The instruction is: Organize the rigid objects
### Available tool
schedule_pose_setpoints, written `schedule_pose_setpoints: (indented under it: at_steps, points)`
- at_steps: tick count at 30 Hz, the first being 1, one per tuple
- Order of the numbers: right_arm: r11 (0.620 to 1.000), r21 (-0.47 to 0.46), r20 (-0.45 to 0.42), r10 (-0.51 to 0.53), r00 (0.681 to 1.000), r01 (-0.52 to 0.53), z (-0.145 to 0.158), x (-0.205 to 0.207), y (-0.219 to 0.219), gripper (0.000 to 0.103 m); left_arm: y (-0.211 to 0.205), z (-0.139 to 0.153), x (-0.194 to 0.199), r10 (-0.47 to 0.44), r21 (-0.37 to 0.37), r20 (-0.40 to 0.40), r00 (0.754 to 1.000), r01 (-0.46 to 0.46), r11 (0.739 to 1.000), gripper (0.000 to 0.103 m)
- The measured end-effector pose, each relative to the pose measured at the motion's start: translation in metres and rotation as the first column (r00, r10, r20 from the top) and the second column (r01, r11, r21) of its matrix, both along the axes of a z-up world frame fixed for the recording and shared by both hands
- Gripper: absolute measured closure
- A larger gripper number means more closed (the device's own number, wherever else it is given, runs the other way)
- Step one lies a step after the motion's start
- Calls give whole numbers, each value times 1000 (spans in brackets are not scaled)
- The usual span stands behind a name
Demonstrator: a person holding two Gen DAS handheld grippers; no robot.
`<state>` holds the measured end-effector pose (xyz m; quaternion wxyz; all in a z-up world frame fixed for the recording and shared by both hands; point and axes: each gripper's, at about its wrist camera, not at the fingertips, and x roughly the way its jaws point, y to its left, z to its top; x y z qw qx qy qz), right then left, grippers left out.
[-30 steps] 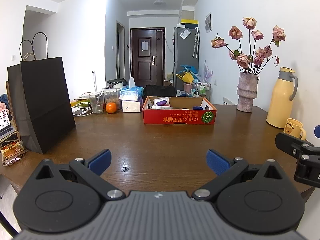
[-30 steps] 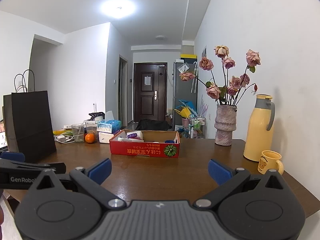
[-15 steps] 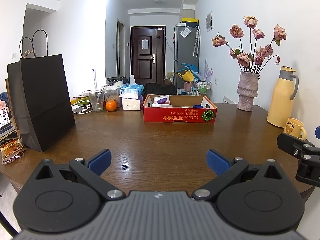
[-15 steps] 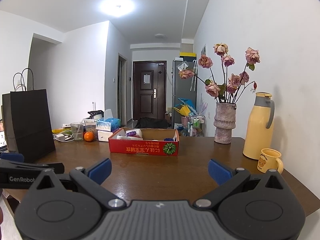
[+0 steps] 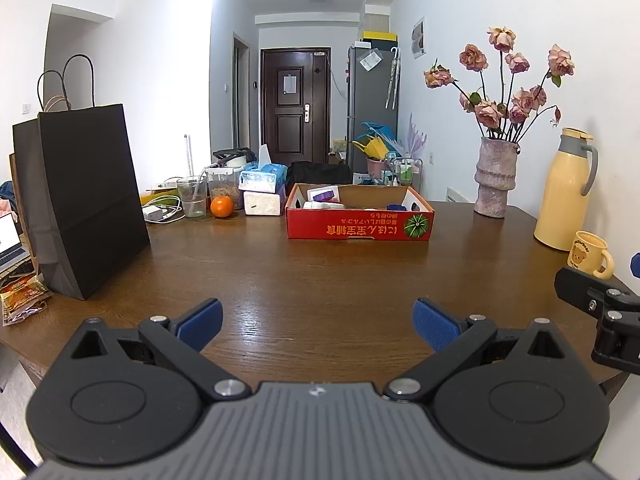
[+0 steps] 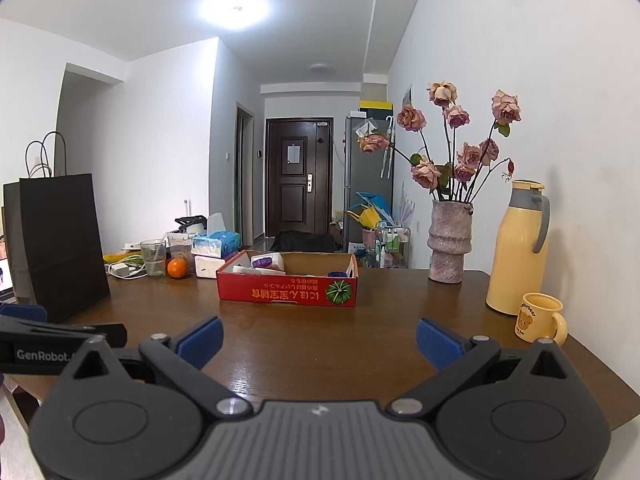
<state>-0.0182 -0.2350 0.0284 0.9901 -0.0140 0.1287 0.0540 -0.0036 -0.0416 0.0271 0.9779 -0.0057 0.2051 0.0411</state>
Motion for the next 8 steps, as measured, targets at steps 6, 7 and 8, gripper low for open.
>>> schedule_pose_setpoints:
  at_steps: [6, 7, 8]
  points:
    - [1000, -1, -6, 0, 1000, 0, -4, 1, 0, 0, 0, -3, 1, 0, -1, -8, 1000, 0, 1000, 0]
    - [1000, -2, -7, 1, 1000, -1, -5, 1, 0, 0, 0, -3, 2, 0, -1, -9, 1000, 0, 1000, 0]
    - [1000, -3, -7, 1, 1000, -1, -5, 1, 1, 0, 0, -3, 2, -1, -2, -8, 1000, 1, 1000, 0]
